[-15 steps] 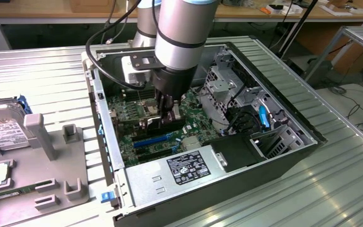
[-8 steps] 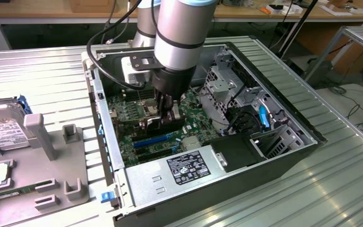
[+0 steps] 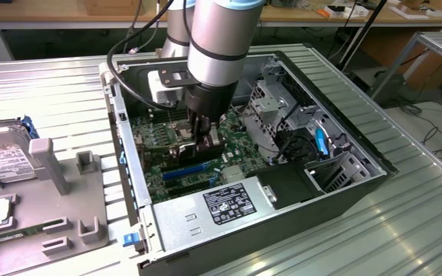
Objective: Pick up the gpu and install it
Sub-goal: 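Insert the gpu into the slot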
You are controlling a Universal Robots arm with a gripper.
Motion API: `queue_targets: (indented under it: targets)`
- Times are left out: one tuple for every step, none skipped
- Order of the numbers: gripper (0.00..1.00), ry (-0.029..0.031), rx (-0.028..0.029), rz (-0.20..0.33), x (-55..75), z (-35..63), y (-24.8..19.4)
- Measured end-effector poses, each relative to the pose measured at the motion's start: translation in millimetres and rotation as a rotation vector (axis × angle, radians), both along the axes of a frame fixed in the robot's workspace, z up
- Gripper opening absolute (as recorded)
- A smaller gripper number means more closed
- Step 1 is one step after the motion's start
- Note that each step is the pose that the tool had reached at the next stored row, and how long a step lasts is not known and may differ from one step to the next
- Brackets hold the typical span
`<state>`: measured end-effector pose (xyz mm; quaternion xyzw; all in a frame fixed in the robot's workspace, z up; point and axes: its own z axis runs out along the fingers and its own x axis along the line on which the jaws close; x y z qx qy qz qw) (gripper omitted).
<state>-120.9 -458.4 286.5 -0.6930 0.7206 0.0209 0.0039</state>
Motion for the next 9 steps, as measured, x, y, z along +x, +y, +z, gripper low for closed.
queue_targets:
  targets:
    - [0.27,-0.0002,0.0002,0.000,-0.6,-0.3,0.0]
    - [0.27,-0.0003,0.0003,0.001,-0.8,-0.4,0.1]
    - [0.27,-0.0003,0.0003,0.001,-1.0,-0.4,0.1]
    - [0.27,-0.0002,0.0002,0.001,-1.0,-0.3,0.0]
    - [0.27,-0.0002,0.0002,0.001,-1.0,-0.3,0.0]
    - [0.27,-0.0002,0.0002,0.001,-1.0,-0.3,0.0]
    - [0.27,-0.0004,0.0002,0.002,-1.0,-0.3,0.0]
    - [0.27,-0.0008,0.0004,0.002,-1.0,-0.3,0.0]
    - [0.27,-0.0014,0.0007,0.002,-1.0,-0.3,0.0]
